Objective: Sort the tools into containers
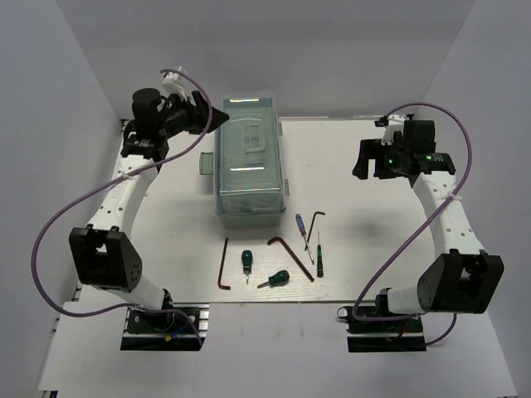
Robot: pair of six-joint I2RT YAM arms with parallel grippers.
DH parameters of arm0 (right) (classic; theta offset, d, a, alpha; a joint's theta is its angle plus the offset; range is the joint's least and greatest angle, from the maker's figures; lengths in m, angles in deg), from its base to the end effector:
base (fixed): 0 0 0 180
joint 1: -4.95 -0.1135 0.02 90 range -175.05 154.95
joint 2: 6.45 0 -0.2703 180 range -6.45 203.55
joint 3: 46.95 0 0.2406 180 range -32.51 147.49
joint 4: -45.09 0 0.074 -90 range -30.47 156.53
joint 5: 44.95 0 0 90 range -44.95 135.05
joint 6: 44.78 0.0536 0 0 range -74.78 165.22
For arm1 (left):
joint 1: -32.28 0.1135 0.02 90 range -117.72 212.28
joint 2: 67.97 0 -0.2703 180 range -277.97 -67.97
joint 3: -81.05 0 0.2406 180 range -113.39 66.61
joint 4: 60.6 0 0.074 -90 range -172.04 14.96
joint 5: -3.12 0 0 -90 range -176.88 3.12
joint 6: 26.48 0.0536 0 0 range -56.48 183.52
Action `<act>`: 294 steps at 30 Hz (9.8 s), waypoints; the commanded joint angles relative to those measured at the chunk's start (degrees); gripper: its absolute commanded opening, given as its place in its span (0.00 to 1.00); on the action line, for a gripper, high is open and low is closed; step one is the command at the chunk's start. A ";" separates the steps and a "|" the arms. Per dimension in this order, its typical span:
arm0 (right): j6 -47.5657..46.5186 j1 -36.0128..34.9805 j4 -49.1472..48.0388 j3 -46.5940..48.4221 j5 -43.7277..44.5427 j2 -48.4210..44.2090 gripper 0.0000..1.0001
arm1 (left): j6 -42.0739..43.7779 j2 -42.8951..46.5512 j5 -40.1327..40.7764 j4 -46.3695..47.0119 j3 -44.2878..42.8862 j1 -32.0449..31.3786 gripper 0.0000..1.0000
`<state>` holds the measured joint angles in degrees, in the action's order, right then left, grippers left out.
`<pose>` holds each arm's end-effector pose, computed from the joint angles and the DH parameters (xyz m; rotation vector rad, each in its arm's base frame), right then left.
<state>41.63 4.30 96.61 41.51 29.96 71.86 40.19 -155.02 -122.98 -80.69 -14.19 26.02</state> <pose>0.2963 0.0173 0.3375 -0.2201 2.2671 0.2747 0.3534 -0.0705 0.3935 0.2003 1.8220 -0.9254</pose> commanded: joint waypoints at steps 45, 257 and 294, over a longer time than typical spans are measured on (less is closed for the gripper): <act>-5.10 -0.06 -1.66 6.31 -18.22 11.87 0.56 | 5.84 -30.46 36.62 -47.07 -49.99 -23.35 0.70; 9.66 -24.05 1.41 36.72 -24.56 37.37 0.44 | -42.59 -14.03 -19.80 35.53 8.63 -11.67 0.36; 23.27 -23.26 -10.35 40.24 -21.90 37.62 0.47 | -43.11 -15.61 -20.86 37.82 9.69 -10.61 0.35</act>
<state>60.08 -18.71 90.18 79.78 10.00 107.44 -1.98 -173.40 -138.95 -46.31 -4.99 16.20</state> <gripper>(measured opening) 0.471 0.363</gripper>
